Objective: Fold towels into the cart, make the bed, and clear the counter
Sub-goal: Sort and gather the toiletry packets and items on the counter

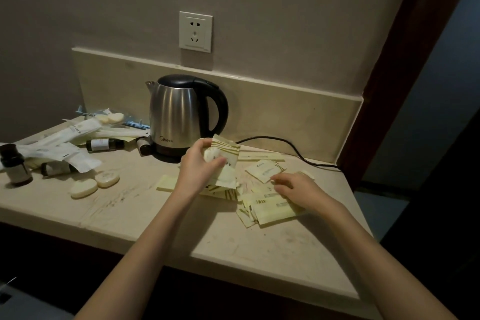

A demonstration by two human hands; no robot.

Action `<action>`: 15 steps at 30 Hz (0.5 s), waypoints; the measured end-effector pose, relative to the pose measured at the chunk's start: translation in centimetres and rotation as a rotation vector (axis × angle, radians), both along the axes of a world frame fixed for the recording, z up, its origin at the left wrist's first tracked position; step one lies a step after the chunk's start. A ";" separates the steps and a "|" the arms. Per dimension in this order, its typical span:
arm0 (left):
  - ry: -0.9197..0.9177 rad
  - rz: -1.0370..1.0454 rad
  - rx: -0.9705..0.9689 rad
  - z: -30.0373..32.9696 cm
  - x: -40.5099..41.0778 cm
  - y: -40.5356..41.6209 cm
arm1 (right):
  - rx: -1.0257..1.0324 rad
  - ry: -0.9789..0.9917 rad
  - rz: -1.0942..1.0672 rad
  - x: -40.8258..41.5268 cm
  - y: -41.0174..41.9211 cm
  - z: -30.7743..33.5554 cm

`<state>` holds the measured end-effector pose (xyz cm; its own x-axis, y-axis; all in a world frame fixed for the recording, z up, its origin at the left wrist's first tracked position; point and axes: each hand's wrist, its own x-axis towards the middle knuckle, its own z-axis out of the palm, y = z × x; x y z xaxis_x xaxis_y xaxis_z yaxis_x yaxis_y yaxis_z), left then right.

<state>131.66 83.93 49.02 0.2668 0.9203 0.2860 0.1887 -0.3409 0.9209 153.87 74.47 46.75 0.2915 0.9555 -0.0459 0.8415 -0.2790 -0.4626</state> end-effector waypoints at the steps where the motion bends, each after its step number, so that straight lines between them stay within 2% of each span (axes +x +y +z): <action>1: 0.007 -0.006 -0.011 0.0 0.3 -0.1 | 0.010 -0.009 -0.002 0.3 0.1 0.2; 6: 0.011 -0.001 -0.033 0.0 0.8 0.4 | 0.102 -0.063 -0.024 0.3 2.5 0.6; 8: 0.008 0.014 -0.028 0.1 0.6 0.6 | 0.054 -0.085 -0.002 -0.1 3.9 0.2; 10: 0.002 0.014 -0.017 0.2 0.5 0.7 | 0.007 -0.169 0.003 -0.4 4.8 -0.1; 15: 0.013 -0.044 0.012 -0.1 0.1 0.4 | 0.057 -0.364 0.011 -0.4 5.0 -0.1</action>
